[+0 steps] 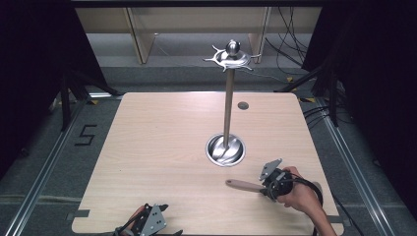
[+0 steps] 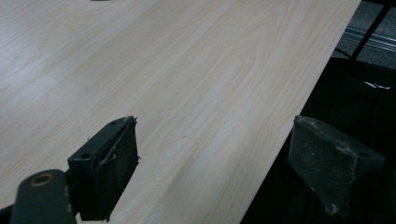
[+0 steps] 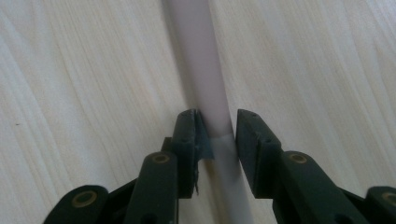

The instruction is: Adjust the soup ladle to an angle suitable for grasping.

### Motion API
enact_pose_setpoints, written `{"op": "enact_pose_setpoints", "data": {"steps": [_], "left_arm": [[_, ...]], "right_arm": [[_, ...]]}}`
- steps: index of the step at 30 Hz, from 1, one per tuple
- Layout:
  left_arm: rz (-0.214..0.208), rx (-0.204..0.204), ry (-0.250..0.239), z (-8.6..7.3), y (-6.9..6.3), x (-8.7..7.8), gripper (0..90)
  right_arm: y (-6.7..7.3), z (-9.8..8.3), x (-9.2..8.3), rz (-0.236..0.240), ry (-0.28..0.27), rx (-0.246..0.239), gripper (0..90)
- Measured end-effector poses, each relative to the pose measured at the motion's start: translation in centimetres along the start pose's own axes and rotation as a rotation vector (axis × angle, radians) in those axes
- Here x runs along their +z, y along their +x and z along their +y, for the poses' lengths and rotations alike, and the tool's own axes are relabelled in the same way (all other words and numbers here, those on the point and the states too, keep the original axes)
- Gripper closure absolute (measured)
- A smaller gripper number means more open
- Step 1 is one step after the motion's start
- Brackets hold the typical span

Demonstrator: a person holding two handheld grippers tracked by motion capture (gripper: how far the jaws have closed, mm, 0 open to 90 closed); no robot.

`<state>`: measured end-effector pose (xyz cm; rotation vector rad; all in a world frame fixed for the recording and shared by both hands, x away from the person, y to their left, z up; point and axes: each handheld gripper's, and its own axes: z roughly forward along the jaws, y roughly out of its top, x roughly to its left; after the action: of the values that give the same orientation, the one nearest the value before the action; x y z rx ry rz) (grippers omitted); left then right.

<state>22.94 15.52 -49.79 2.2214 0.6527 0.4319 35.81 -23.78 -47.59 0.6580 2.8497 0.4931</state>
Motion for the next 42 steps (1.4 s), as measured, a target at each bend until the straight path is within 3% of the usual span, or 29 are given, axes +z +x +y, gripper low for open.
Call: {"op": "enact_pose_setpoints", "data": {"steps": [4, 5, 6, 7, 9, 11, 17, 20, 21, 25, 27, 30, 35, 40, 42], "left_arm": [[-0.006, -0.001, -0.007, 0.0, 0.0, 0.0, 15.0], [-0.014, -0.005, -0.01, 0.0, -0.1, 0.1, 15.0], [-0.032, -0.003, 0.004, 0.0, 0.0, -0.1, 15.0], [-0.005, 0.002, -0.005, 0.0, -0.1, 0.1, 15.0], [-0.027, 0.003, 0.009, 0.1, 0.0, -0.1, 15.0], [-0.007, 0.004, -0.006, 0.0, -0.1, 0.1, 15.0], [-0.015, -0.001, -0.008, 0.1, -0.1, 0.0, 15.0], [-0.015, -0.001, -0.009, 0.1, -0.1, 0.0, 15.0], [-0.015, -0.002, -0.01, 0.1, -0.1, 0.0, 15.0], [-0.015, -0.002, -0.01, 0.1, -0.1, -0.1, 15.0], [-0.015, -0.002, -0.011, 0.1, -0.1, -0.1, 15.0], [-0.013, -0.001, -0.012, 0.1, -0.2, -0.1, 15.0], [-0.03, -0.002, -0.004, 0.1, -0.1, -0.2, 15.1], [-0.033, -0.007, -0.017, 0.1, -0.2, -0.2, 15.1], [-0.025, 0.005, -0.005, 0.2, -0.1, -0.2, 15.1]], "right_arm": [[-0.1, 0.2, 0.0, -0.001, 0.015, -0.006, 71.1], [-0.1, 0.3, 0.1, 0.005, 0.014, -0.035, 71.2], [-0.1, 0.4, 0.1, 0.002, 0.024, -0.031, 71.4], [-0.1, 0.4, 0.1, -0.001, 0.027, -0.039, 71.5], [0.1, 0.5, 0.0, -0.002, 0.046, -0.025, 71.8], [0.0, 0.7, 0.1, -0.004, 0.047, -0.049, 71.8], [-0.1, 0.9, 0.4, -0.005, 0.071, -0.076, 72.1], [-0.3, 1.0, 0.5, 0.022, 0.089, -0.079, 72.3], [-0.2, 0.9, 0.4, 0.018, 0.093, -0.059, 72.4], [-0.3, 0.9, 0.5, 0.019, 0.078, -0.076, 73.4], [-0.3, 1.0, 0.4, 0.027, 0.099, -0.081, 74.1], [-0.2, 1.1, 0.4, 0.018, 0.112, -0.107, 75.0], [-0.3, 1.2, 0.1, -0.025, 0.113, -0.108, 76.9], [-0.5, 1.1, -1.1, -0.066, 0.05, -0.105, 77.1], [-0.5, 1.0, -1.8, -0.085, 0.028, -0.079, 77.1]]}}
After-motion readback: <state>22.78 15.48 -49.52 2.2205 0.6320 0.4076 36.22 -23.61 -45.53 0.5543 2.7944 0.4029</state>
